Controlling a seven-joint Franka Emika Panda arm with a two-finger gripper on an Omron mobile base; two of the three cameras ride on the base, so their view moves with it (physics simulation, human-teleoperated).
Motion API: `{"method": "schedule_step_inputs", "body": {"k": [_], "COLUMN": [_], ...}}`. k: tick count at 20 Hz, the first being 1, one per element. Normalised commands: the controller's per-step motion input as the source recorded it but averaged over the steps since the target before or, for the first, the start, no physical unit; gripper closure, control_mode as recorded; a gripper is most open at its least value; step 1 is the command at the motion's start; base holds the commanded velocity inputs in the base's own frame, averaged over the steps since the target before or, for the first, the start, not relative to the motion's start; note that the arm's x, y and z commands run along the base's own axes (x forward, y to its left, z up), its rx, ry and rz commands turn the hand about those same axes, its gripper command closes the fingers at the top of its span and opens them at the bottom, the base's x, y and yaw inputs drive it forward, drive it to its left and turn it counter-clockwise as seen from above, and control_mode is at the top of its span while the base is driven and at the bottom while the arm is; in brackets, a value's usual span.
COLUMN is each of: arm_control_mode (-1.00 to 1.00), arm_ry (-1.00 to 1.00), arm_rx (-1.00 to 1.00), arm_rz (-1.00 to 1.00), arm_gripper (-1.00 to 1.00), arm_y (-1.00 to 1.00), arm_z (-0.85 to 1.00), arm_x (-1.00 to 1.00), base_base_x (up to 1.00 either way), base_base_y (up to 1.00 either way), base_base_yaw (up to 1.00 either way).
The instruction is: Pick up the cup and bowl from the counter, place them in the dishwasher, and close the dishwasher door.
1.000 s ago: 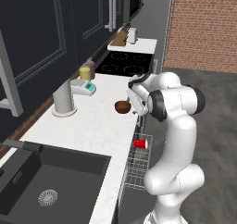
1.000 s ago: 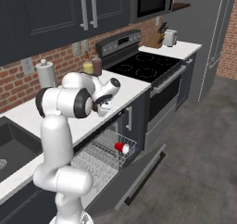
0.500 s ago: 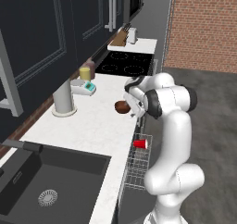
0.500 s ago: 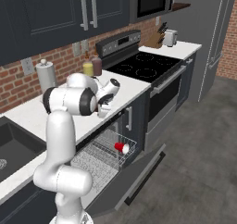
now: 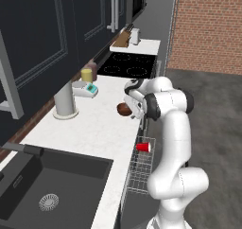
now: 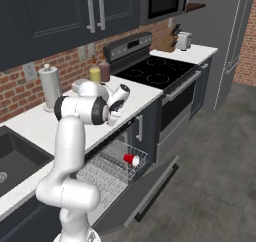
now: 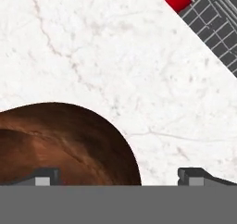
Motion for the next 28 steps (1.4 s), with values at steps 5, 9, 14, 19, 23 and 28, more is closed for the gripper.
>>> {"method": "schedule_step_inputs", "body": {"k": [5,9,14,19,23,28], "arm_control_mode": [-1.0,-1.0,-1.0,-1.0,-1.0,-1.0], "arm_ry": [0.05,0.04,0.01,0.0,-0.02,-0.04], "arm_rx": [-0.03,-0.04,-0.02,0.0,0.0,0.0], "arm_rz": [0.0,0.0,0.0,-0.01,-0.01,-0.03], "arm_gripper": [-1.0,1.0,1.0,1.0,1.0,1.0], "arm_y": [0.0,0.0,-0.01,-0.29,-0.53,-0.61], "arm_z": [-0.24,-0.22,-0.09,-0.01,0.0,0.0], "arm_x": [0.21,0.03,-0.13,-0.76,-1.0,-1.0], "base_base_x": [0.0,0.0,0.0,0.0,0.0,0.0], "base_base_y": [0.0,0.0,0.0,0.0,0.0,0.0], "base_base_yaw": [0.0,0.0,0.0,0.0,0.0,0.0]}}
